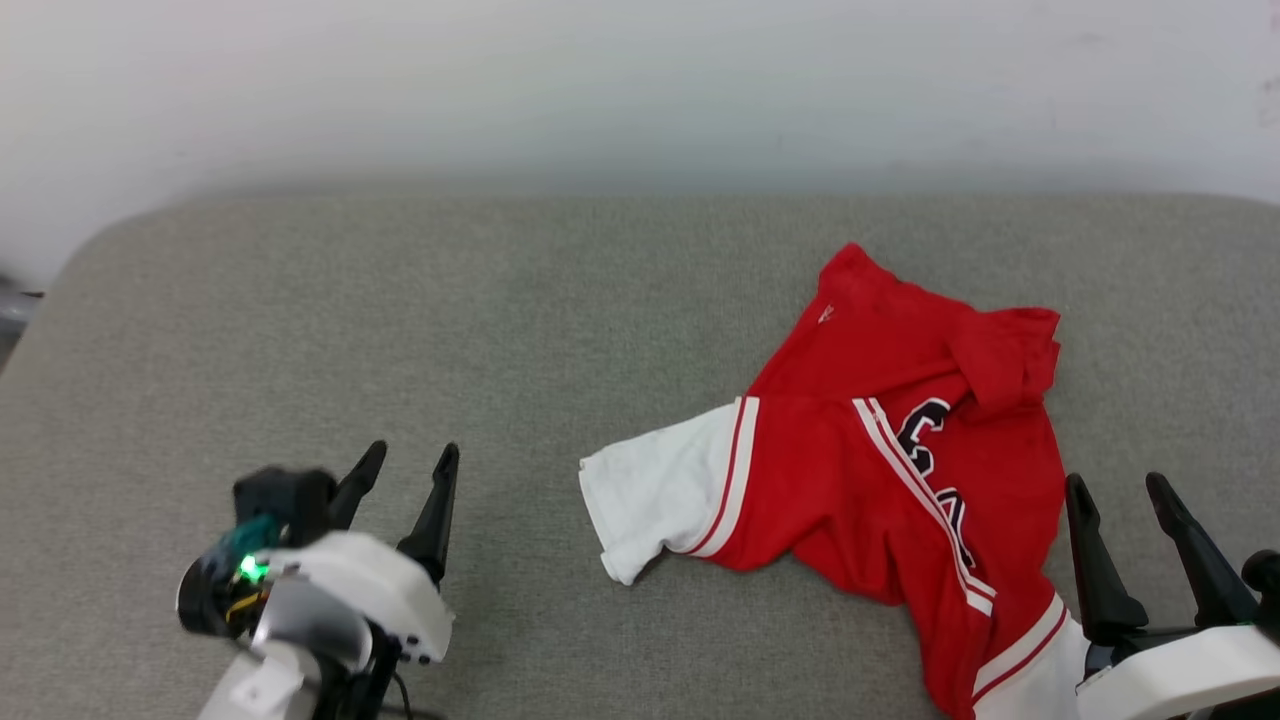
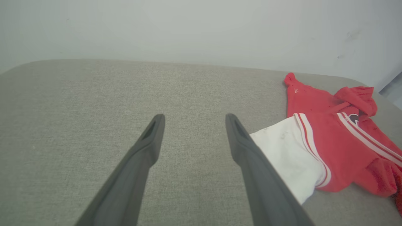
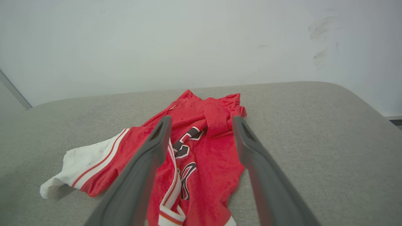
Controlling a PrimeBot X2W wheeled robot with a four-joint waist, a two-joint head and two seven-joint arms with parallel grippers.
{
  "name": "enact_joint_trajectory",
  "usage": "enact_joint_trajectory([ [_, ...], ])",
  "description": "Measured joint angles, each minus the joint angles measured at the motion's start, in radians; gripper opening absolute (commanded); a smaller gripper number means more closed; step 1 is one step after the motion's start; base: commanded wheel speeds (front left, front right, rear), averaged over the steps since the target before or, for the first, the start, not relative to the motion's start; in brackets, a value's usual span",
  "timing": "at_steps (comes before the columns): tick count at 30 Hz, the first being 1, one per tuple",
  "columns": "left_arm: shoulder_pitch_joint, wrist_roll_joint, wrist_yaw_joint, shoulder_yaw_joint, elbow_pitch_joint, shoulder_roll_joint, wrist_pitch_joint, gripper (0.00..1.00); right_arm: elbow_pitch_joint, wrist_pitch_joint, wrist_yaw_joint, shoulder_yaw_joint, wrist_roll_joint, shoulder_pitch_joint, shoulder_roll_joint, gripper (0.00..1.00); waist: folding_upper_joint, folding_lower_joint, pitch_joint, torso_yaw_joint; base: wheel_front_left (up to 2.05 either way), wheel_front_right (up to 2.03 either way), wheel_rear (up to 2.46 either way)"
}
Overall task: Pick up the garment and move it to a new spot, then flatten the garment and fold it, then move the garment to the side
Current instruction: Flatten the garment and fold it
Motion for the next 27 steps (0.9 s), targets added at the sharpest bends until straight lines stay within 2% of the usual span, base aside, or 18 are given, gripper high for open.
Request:
enact_joint_trajectory([
  [10, -0.252, -0.082, -0.097, -0.103, 0.151, 0.018, 0.376, 1.0, -0.05, 0.019, 0.0, 0.004, -0.019, -0.037, 0.019, 1.0, 0.0, 0.0002, 0.125, -0.05, 0.0, 0.0, 0.0],
  [16, -0.349, -0.102, -0.13, -0.179, 0.22, 0.032, 0.523, 1.0, -0.038, -0.003, 0.0, 0.014, -0.011, -0.058, 0.026, 1.0, 0.0, 0.0002, 0.176, -0.095, 0.0, 0.0, 0.0],
  [22, -0.415, -0.107, -0.141, -0.259, 0.263, 0.072, 0.649, 1.0, -0.007, -0.025, 0.0, 0.016, 0.015, -0.072, 0.03, 1.0, 0.0, 0.0002, 0.209, -0.136, 0.0, 0.0, 0.0],
  [23, -0.425, -0.116, -0.141, -0.272, 0.265, 0.077, 0.675, 0.87, -0.001, -0.027, 0.0, 0.013, 0.016, -0.072, 0.03, 1.0, 0.0, 0.0001, 0.213, -0.141, 0.0, 0.0, 0.0],
  [24, -0.434, -0.12, -0.142, -0.287, 0.265, 0.086, 0.69, 0.37, 0.005, -0.03, 0.0, 0.011, 0.022, -0.072, 0.03, 1.0, 0.0, 0.0001, 0.216, -0.145, 0.0, 0.0, 0.0],
  [25, -0.44, -0.122, -0.142, -0.301, 0.264, 0.091, 0.707, 0.0, 0.01, -0.035, 0.0, 0.01, 0.024, -0.073, 0.03, 1.0, 0.0, 0.0002, 0.217, -0.149, 0.0, 0.0, 0.0],
  [27, -0.449, -0.128, -0.142, -0.326, 0.255, 0.102, 0.715, 0.0, 0.019, -0.038, 0.0, 0.01, 0.032, -0.077, 0.031, 1.0, 0.0, 0.0002, 0.219, -0.154, 0.0, 0.0, 0.0],
])
